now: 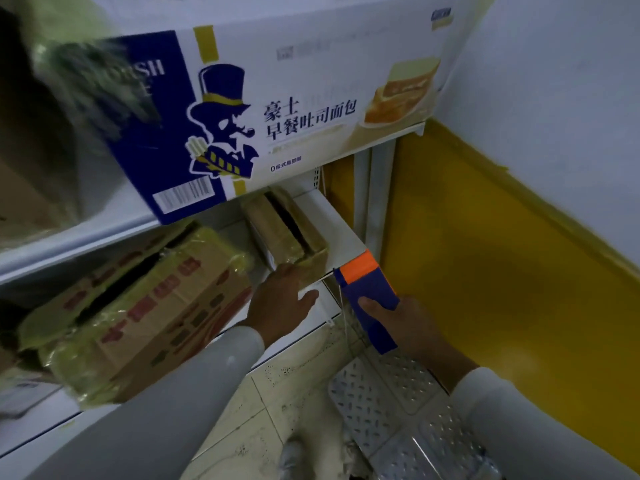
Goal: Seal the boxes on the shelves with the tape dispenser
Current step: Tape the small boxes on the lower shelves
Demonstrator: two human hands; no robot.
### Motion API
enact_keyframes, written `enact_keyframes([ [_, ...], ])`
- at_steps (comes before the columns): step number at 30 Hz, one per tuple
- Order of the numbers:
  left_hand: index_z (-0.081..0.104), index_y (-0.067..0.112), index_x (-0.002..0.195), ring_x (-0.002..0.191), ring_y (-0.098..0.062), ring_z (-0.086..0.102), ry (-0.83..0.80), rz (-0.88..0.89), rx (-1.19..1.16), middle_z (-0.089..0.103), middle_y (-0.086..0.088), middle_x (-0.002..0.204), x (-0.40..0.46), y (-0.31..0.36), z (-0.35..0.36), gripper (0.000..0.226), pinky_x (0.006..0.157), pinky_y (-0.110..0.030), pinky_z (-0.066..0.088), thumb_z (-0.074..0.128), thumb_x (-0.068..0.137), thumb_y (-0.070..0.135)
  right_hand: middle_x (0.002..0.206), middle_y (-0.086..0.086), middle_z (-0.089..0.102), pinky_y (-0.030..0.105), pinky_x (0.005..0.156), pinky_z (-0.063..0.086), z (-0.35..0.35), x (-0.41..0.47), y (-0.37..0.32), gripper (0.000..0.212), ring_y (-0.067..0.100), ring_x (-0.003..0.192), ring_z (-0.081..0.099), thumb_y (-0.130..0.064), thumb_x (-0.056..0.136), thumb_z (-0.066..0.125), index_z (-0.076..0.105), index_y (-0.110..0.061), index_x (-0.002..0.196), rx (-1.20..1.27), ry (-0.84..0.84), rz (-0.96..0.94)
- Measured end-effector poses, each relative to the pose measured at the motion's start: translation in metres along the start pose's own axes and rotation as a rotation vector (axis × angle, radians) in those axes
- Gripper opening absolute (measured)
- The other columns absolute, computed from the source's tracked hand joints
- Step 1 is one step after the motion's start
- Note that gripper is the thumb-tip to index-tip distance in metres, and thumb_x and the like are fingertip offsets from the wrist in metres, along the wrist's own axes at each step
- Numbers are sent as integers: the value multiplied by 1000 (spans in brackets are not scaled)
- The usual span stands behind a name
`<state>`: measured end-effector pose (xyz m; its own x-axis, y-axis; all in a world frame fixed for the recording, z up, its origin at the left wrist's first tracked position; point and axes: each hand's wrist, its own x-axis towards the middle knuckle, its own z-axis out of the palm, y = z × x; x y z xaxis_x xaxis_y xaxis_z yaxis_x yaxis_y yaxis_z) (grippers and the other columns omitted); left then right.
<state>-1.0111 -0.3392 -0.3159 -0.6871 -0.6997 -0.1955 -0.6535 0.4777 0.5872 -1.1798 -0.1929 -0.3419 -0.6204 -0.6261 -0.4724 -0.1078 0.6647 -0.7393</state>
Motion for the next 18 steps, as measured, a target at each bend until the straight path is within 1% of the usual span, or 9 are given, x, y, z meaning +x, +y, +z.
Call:
enact_keyframes([
  [2,46,13,130,119,-28,49,62,-30,46,47,-7,132,20,3,7,44,98,-41,44,55,94,36,53,-10,61,14,43,37,-3,12,-4,39,0,45,55,-48,83,73,55,-18,66,8,-23,-33],
  [5,36,15,138,125,-28,42,121,-94,70,38,-9,140,48,4,20,57,101,-45,41,55,91,42,77,5,71,32,62,54,-9,31,-10,37,21,69,68,-44,85,73,66,-8,84,13,-74,-79],
  [7,31,20,140,127,-32,40,172,-132,129,35,-8,142,67,3,28,65,101,-49,42,54,88,52,82,11,73,39,69,55,-14,45,-12,40,28,74,69,-42,86,72,67,-2,89,8,-103,-115],
  [9,23,24,143,131,-35,34,249,-196,187,31,-7,143,88,3,37,77,100,-52,42,53,83,62,80,11,73,35,66,53,-19,60,-12,38,26,71,69,-41,86,73,68,-3,89,24,-128,-143],
  [11,13,28,145,133,-36,30,312,-298,149,27,-6,143,110,7,44,91,98,-57,41,55,76,70,78,11,73,33,63,51,-25,76,-10,37,26,69,68,-41,86,73,68,-4,87,21,-138,-169],
  [13,6,33,144,135,-37,26,312,-394,125,24,-6,146,127,7,53,99,99,-60,38,53,69,78,78,11,73,35,63,51,-31,90,-6,36,29,70,69,-40,85,73,69,-5,87,32,-146,-179],
  [14,7,32,144,138,-37,21,299,-426,142,20,-6,150,133,5,59,100,100,-62,35,50,68,82,76,10,73,36,63,52,-34,95,-4,34,28,69,69,-40,85,74,69,-7,86,49,-147,-180],
  [16,9,29,144,143,-37,9,288,-457,197,12,-5,156,139,0,71,100,103,-64,30,42,69,85,67,1,71,28,54,49,-40,105,2,28,21,61,67,-39,84,76,67,-14,76,65,-138,-191],
  [18,10,26,144,144,-36,7,326,-455,277,11,-4,157,138,-3,79,95,102,-63,29,36,74,84,59,-3,67,22,49,44,-45,111,8,28,14,55,64,-40,82,77,64,-19,70,66,-141,-205],
])
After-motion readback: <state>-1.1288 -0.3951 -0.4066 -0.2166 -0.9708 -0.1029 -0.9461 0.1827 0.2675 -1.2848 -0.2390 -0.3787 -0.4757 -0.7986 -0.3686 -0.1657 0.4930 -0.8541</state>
